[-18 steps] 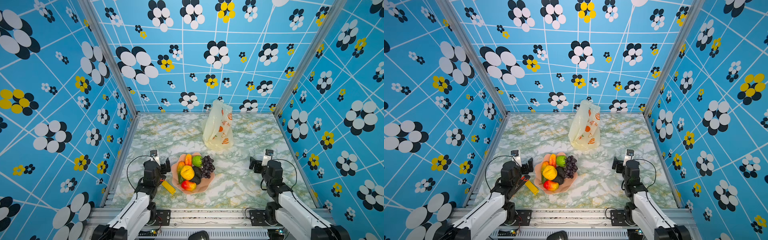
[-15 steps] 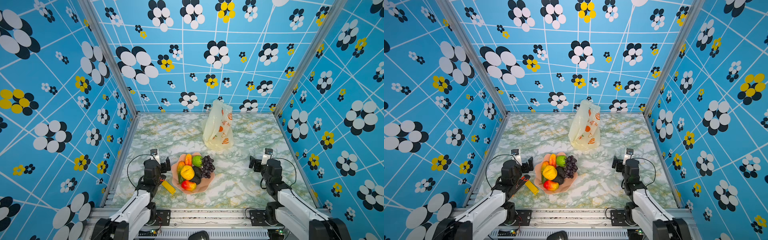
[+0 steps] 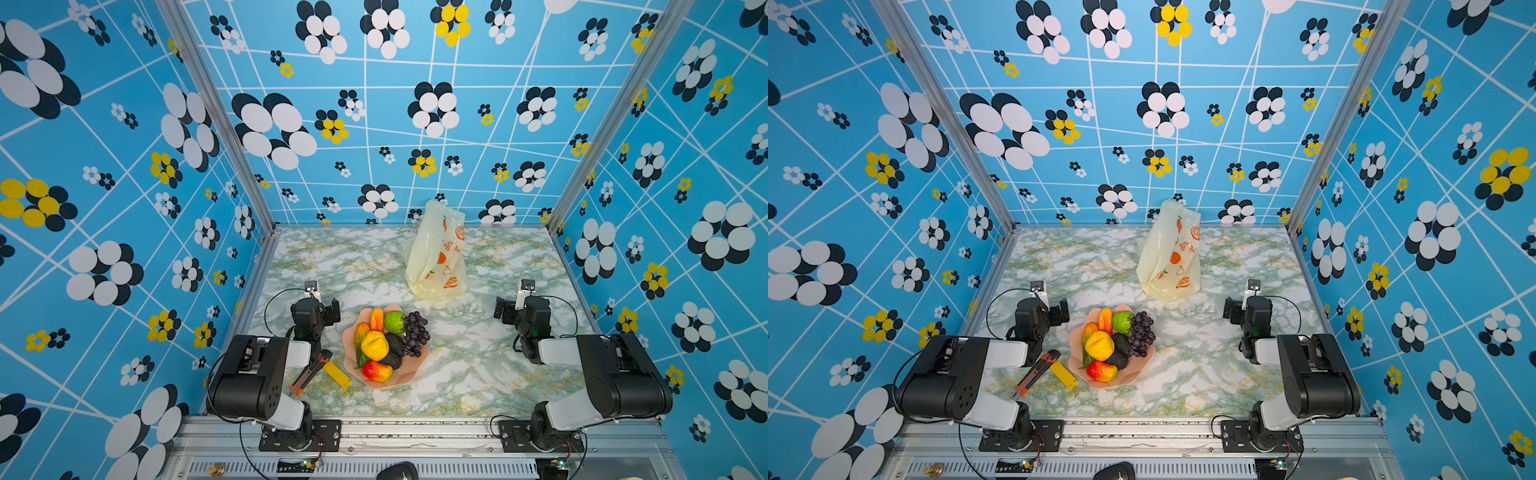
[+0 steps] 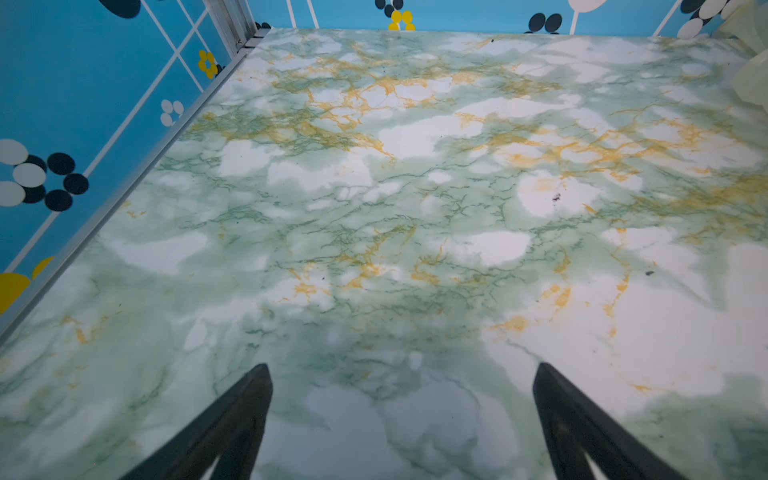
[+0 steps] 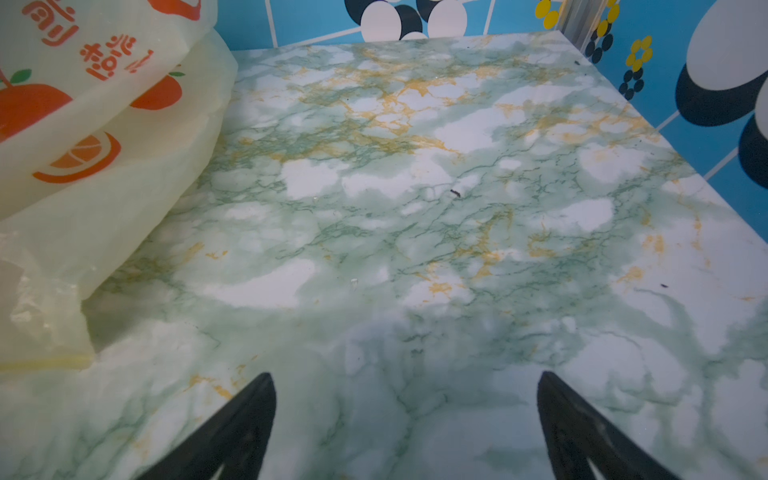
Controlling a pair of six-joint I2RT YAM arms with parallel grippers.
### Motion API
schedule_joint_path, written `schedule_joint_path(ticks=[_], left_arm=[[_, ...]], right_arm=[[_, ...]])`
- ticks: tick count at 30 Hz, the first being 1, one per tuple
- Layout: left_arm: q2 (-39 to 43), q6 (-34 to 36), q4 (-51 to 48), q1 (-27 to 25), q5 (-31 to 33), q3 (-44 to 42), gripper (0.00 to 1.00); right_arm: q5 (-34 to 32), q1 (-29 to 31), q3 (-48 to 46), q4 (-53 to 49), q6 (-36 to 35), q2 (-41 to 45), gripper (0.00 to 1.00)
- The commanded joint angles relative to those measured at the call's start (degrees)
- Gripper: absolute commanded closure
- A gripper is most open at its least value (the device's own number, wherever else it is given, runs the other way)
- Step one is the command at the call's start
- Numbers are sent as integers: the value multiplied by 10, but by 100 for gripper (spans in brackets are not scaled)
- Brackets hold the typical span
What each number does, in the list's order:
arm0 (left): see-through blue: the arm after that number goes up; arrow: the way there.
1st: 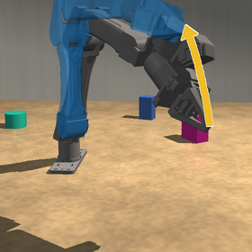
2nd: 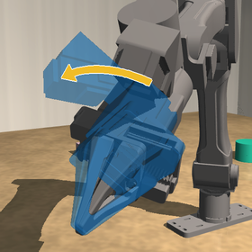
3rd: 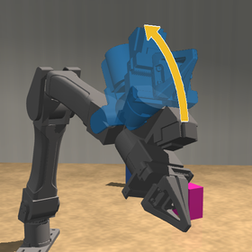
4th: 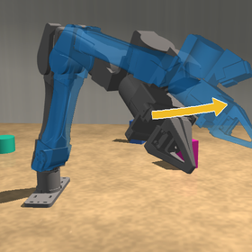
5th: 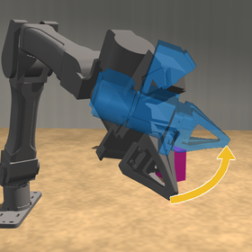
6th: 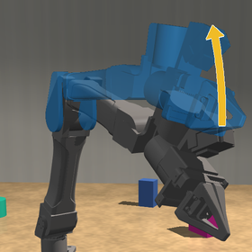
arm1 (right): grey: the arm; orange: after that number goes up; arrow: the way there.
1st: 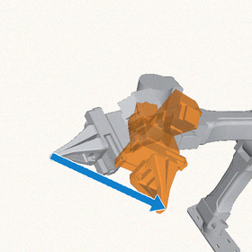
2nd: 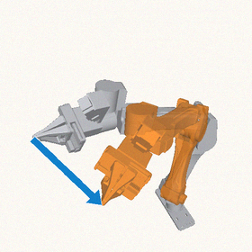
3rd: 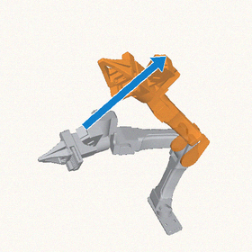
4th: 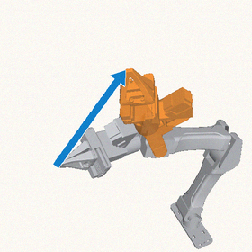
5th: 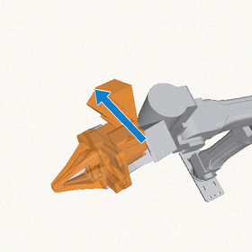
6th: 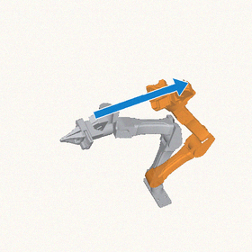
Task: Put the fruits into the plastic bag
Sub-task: 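Raise both arms and reach toward the pale yellow plastic bag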
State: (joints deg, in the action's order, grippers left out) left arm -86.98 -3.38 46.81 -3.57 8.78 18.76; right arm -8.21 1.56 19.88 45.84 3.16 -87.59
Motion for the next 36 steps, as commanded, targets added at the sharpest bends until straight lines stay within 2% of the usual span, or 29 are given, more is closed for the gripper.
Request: schedule_joint_path(ticks=[1,12,15,17,19,21,22,24,25,28,32,34,36], left_arm=[[-16,17,74,12,5,22,1],[-14,15,66,14,1,24,1],[-3,12,48,17,2,31,1],[29,4,-29,18,25,59,1],[69,-20,-188,18,73,133,1],[83,-78,-357,25,119,225,1],[81,-95,-443,30,118,277,1],[73,-120,-564,30,103,360,1],[68,-137,-611,32,75,394,1],[38,-166,-707,29,-41,482,1],[-13,-206,-784,3,-154,566,1],[-37,-210,-816,-21,-172,602,1],[-56,-206,-846,-48,-174,635,1]], right_arm=[[10,-7,22,71,-18,-16,1],[8,-7,24,60,-20,-12,0],[-12,-7,28,44,-12,4,1],[-34,-6,47,-26,-8,45,1],[-65,-6,92,-146,15,99,1],[-137,-8,158,-287,122,131,0],[-154,-10,201,-371,167,137,1],[-122,-11,279,-495,212,126,1],[-91,-11,319,-549,237,113,1],[57,-10,423,-650,280,56,1],[210,7,539,-734,323,-34,1],[244,30,591,-760,332,-68,0],[217,77,657,-807,321,-99,1]])
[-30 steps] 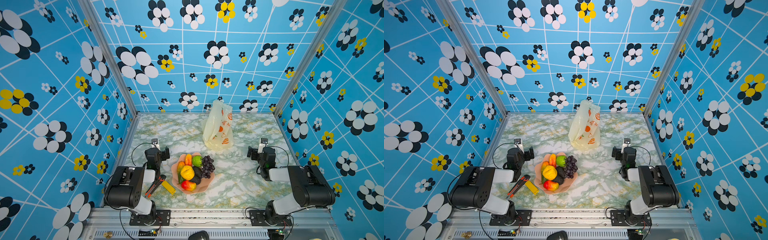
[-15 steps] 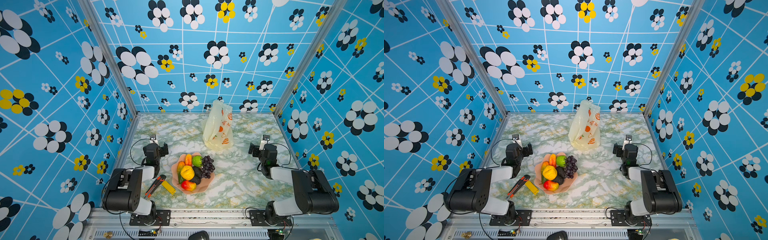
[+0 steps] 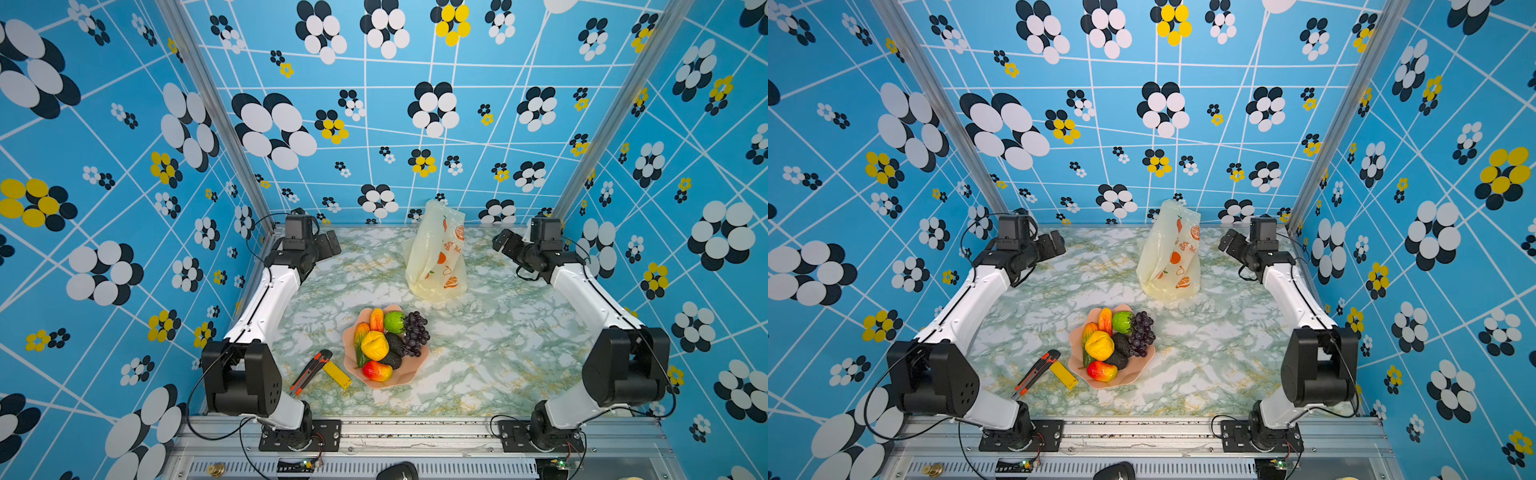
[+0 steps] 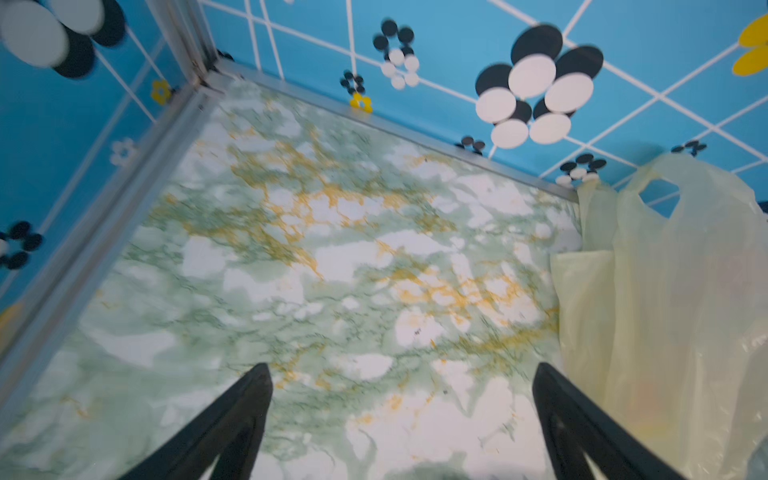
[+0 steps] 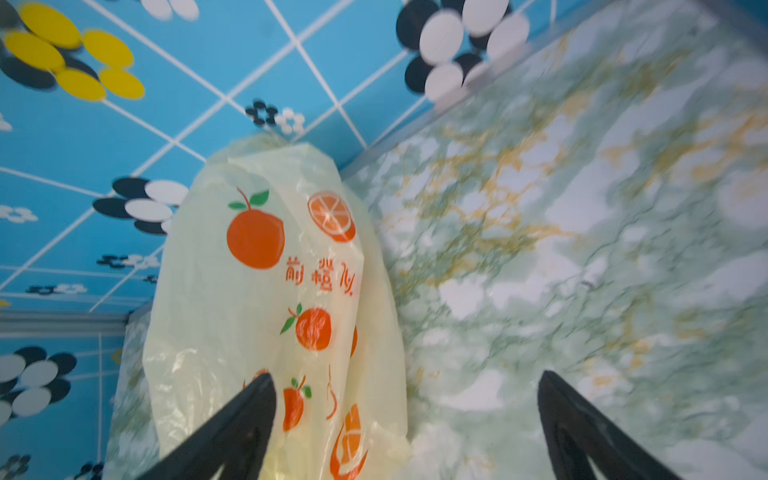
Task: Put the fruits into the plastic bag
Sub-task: 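Raise both arms and reach toward the pale yellow plastic bag, then grasp the bag top with the right gripper and lift it upright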
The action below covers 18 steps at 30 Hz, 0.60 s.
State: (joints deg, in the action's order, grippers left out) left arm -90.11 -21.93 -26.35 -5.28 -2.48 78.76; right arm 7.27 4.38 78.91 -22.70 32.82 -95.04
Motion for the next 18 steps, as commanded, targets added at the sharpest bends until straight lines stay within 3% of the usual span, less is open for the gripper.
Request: schedule_joint_path(ticks=[1,8,18], left_arm=[[-34,-18,-128,-42,-61,52,1],[-32,-39,-173,-75,-60,72,1],[111,-52,-224,-59,-34,-33,1]], right_arm=[[38,71,109,-160,15,-44,1],[-54,179,363,-326,-21,-201,1],[-141,244,697,-455,-18,-440,1]])
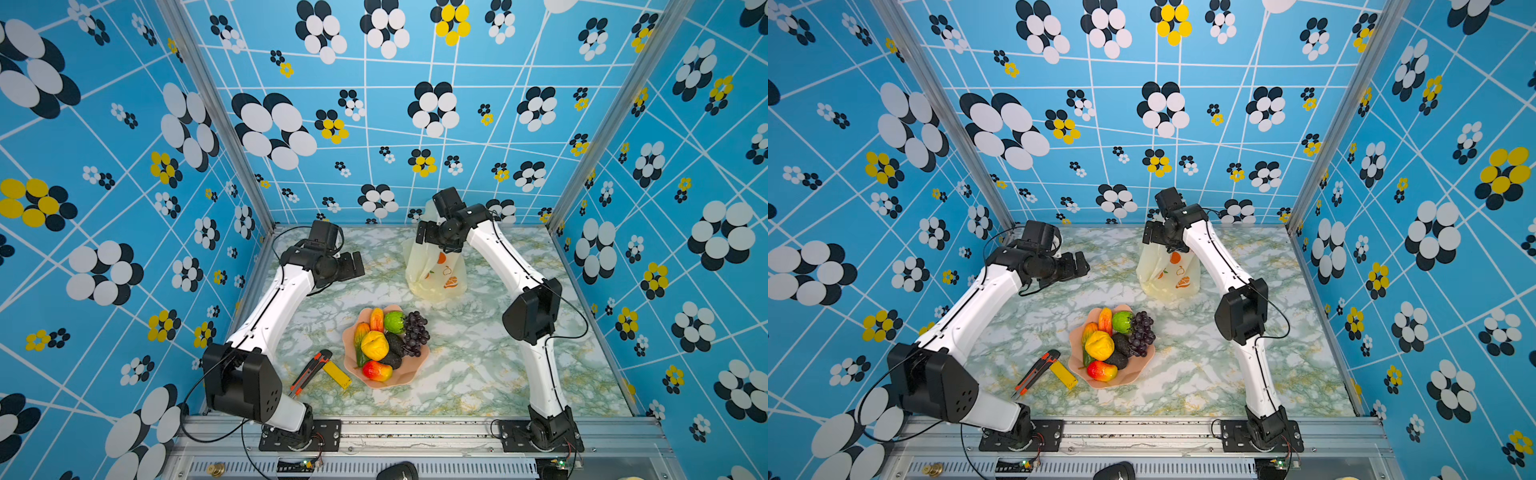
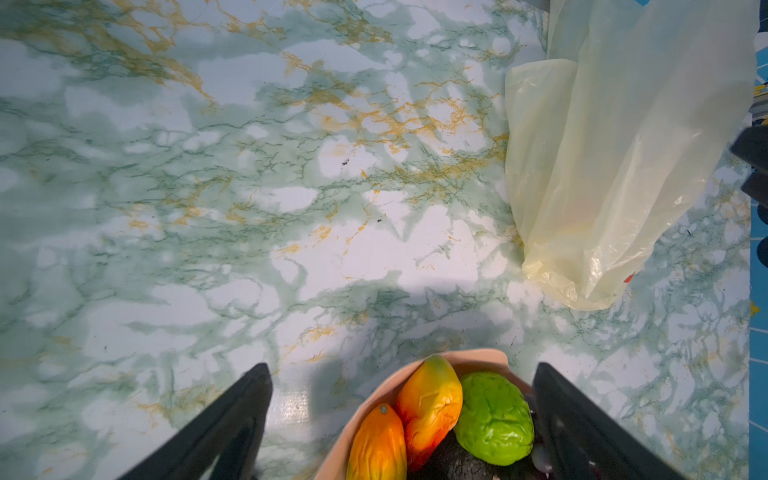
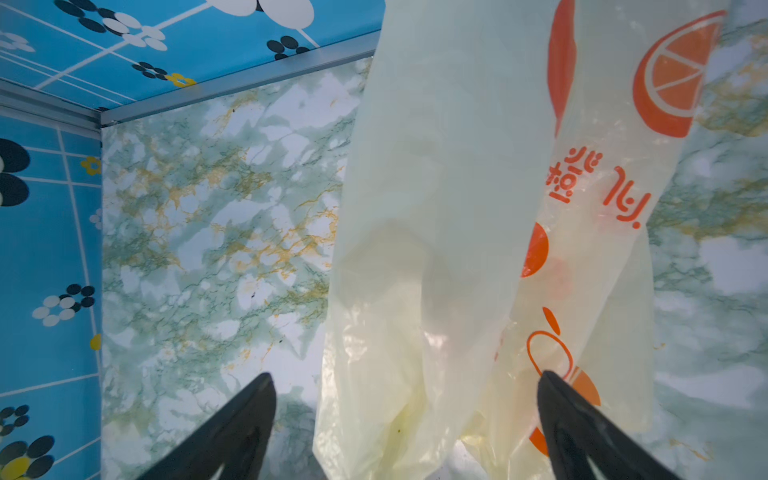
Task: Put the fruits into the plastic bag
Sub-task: 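Grasp the bag top with the right gripper and lift it upright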
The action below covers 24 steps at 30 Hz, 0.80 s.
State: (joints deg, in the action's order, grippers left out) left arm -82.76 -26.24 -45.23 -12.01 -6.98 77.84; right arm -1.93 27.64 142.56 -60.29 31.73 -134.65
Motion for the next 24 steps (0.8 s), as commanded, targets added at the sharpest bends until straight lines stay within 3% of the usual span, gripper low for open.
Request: schedule_joint_path(ticks=[1,4,6,8,12,16,24], left_arm=[[54,-8,-38,11,12,-35,1],[96,1,-52,31,2,-58,1],[120,13,-56,51,-12,-72,1],[140,19,-64,61,-10,-82,1],[185,4,-53,45,-22,-116,1],[243,-6,-27,23,-13,-186,1],[294,15,-30,-16,-1,-178,1]], right_arm=[[-54,14,90,-91,-3,-70,1],[-89,17,148,-131,16,-120,1],[-110,18,139,-134,18,-123,1],[-125,19,120,-130,25,-116,10],[-101,19,95,-115,41,-78,73],[-93,21,83,-93,36,-9,100],[19,20,22,-12,-63,149,100]])
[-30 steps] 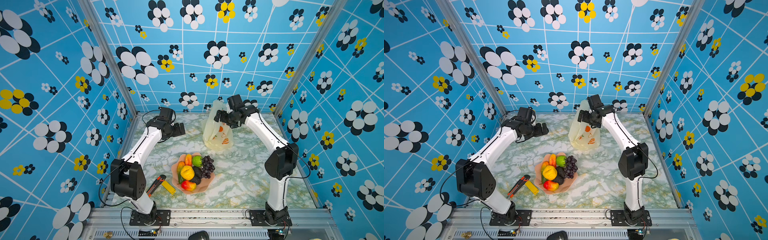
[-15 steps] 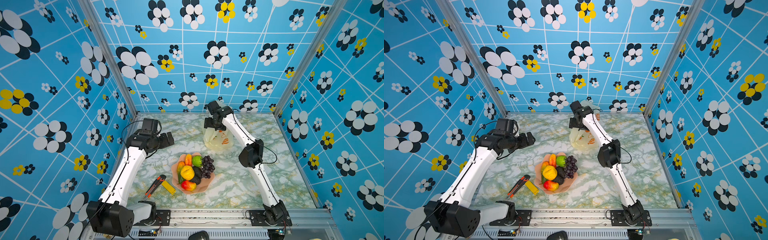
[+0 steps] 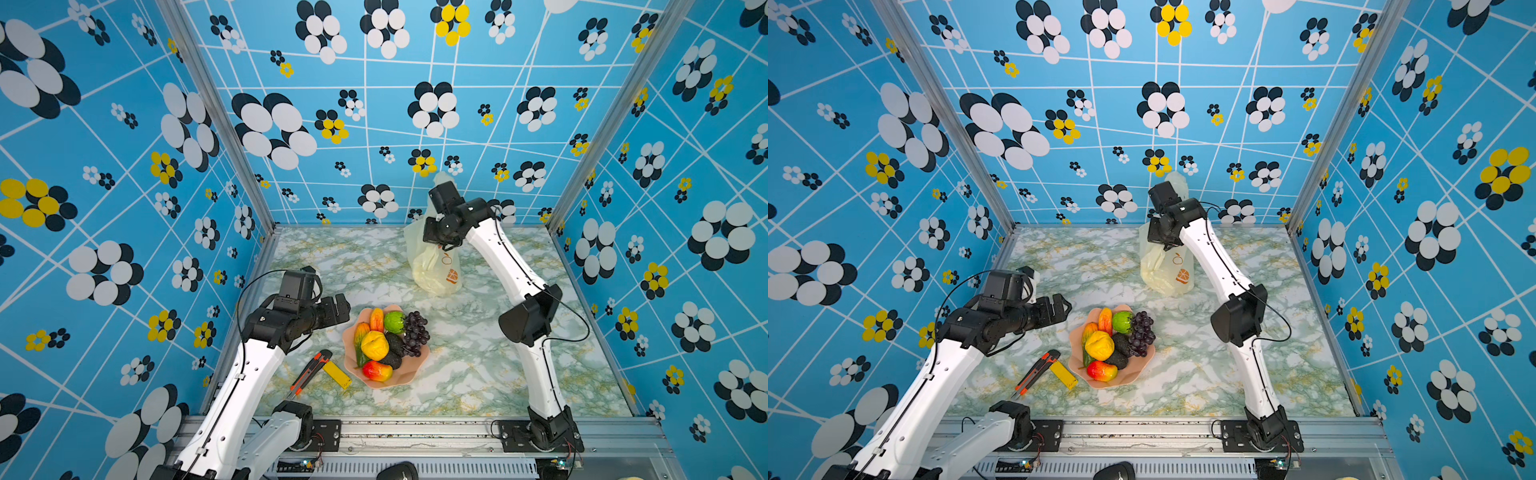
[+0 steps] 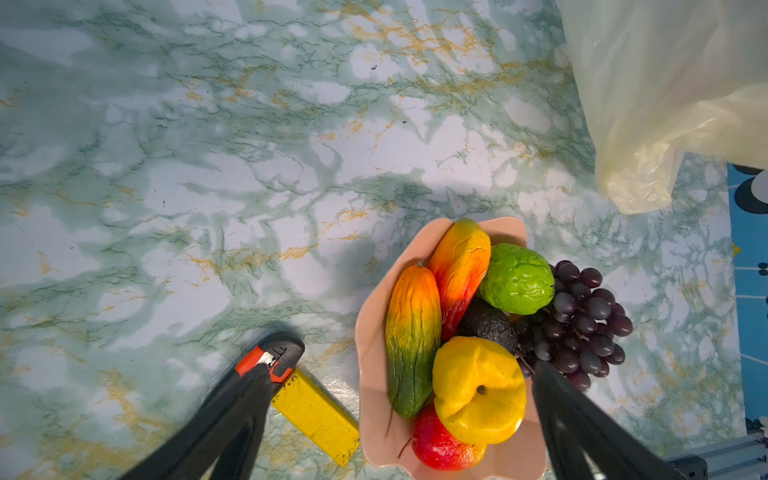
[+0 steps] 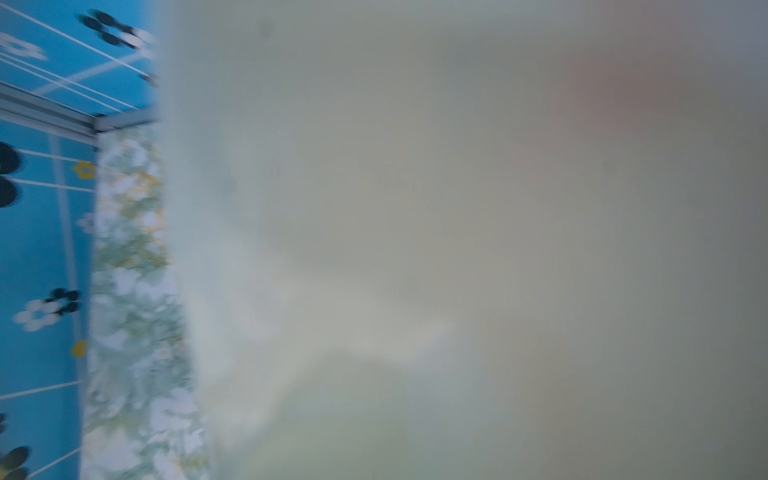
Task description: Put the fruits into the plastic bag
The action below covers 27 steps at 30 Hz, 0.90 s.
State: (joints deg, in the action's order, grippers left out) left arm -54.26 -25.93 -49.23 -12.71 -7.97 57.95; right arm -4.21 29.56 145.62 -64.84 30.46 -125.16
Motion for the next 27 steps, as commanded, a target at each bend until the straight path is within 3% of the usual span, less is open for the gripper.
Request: schedule_joint_path(ticks=[1,3,6,8,10,12,13,16,21,27], left_arm=[[7,15,17,-12,6,28,1],[-2,10,24,-15,-2,42,1],[-19,-5,29,-19,-27,66,1],[-37,3,36,-39,-26,88,1],[-61,7,44,-56,-32,110,1],[-82,-8,51,-58,-57,128,1],[-87,-17,57,-58,-71,133,1],[-99,-29,68,-60,-99,143,1],[-124,-59,90,-61,-136,153,1],[-155,-111,162,-39,-225,164,1]], right_arm=[[41,2,-12,32,-75,67,100],[16,3,-44,40,-125,103,100],[-17,4,-228,157,-198,216,100],[-5,5,-464,354,-251,346,100],[-6,11,-724,626,-300,478,100],[-13,13,-889,811,-346,565,100],[-7,13,-916,810,-385,591,100],[31,13,-900,673,-479,618,100],[23,13,-931,656,-538,669,100],[104,13,-903,533,-623,690,100]])
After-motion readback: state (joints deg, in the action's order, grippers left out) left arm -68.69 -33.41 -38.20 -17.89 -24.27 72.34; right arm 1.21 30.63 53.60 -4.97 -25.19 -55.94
